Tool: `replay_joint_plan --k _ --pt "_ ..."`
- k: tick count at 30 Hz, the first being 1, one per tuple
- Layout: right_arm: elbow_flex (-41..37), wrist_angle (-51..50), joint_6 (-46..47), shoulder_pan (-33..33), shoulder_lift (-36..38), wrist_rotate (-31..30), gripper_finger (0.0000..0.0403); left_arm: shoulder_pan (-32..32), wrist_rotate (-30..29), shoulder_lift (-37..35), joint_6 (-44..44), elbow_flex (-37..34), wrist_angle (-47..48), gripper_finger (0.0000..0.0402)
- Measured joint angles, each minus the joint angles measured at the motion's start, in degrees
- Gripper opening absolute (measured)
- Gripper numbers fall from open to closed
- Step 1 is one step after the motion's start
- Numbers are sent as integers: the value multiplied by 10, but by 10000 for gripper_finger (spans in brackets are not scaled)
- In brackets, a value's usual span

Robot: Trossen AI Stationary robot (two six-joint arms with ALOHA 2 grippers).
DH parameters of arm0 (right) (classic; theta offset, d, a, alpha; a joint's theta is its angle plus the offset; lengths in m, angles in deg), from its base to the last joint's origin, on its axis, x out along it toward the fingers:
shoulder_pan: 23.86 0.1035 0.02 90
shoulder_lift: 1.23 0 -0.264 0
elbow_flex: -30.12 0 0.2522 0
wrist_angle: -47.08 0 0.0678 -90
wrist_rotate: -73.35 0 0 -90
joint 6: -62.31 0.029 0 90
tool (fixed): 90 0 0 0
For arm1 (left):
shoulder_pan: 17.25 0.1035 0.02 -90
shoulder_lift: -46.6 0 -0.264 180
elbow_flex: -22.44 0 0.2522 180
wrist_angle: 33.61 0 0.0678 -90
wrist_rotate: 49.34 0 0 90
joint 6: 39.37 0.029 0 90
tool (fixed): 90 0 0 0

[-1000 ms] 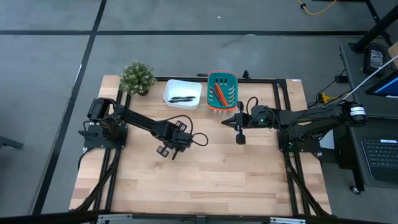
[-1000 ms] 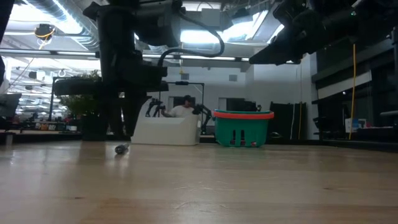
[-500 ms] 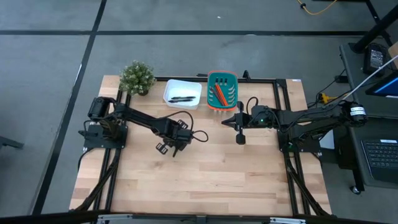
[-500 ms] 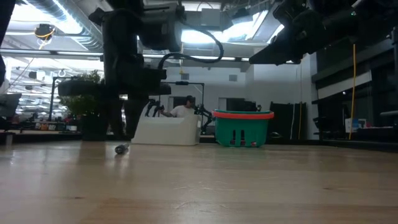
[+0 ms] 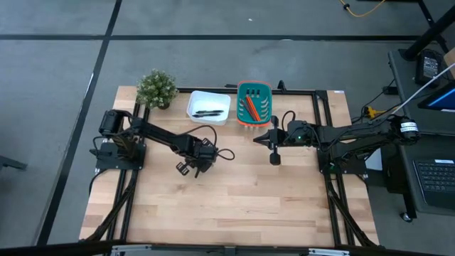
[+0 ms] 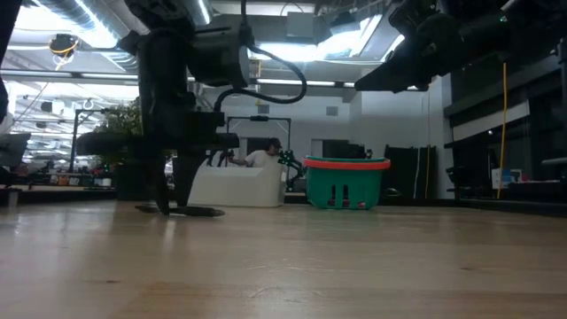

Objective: Sort pens & pencils
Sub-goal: Put the black pen into the white bin

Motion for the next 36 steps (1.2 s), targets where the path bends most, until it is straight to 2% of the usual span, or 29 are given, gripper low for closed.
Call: replay_joint_plan --k 5,9,16,23,36 --pt "0 0 7 0 0 0 21 10 13 1 -17 -1 -3 88" --pt "0 0 7 0 0 0 21 28 64 1 -53 -2 -10 77" --pt "0 0 7 0 0 0 21 45 79 13 -101 0 -5 19" --pt "0 0 7 0 0 0 21 46 75 18 -128 1 -5 17" --pt "0 -1 7 0 0 0 21 35 60 -22 -160 -4 -40 17"
